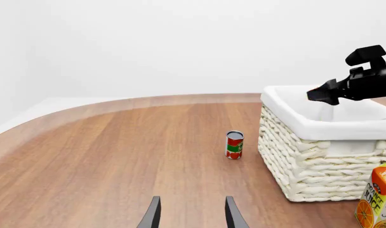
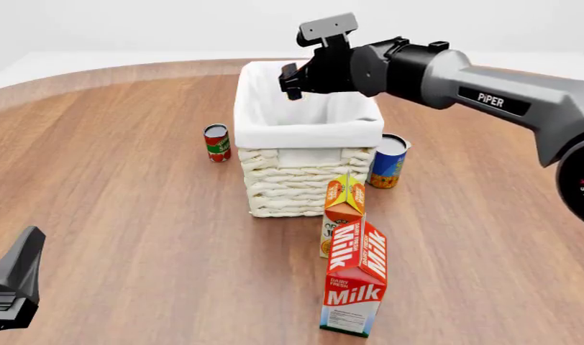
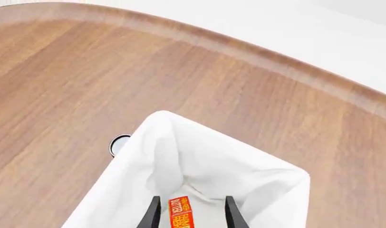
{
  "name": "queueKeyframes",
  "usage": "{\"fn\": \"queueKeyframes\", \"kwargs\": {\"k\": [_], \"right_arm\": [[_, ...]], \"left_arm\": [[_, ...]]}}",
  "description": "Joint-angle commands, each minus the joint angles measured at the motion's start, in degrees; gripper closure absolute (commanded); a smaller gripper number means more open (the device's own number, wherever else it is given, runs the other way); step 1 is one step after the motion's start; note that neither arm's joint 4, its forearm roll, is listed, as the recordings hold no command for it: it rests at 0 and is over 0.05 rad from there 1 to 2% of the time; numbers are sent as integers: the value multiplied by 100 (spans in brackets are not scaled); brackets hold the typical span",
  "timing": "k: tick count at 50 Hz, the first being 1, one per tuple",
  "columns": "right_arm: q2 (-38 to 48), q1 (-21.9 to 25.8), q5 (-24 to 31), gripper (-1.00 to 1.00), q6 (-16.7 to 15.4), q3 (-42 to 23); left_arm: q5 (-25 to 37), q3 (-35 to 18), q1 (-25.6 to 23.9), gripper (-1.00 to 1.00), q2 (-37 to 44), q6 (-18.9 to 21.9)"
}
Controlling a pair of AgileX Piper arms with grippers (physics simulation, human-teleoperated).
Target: Pick up the butter and put it in the basket.
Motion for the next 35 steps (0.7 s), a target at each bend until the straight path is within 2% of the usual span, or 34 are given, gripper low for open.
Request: {"fn": "queueKeyframes", "kwargs": {"k": [1, 24, 35], "right_arm": [[-32, -41, 8, -100, -33, -41], [-472, -130, -120, -100, -46, 328], [-988, -48, -385, -100, 102, 870]], "left_arm": [[0, 0, 0, -100, 0, 0], [0, 0, 0, -100, 0, 0], [0, 0, 0, -100, 0, 0]]}}
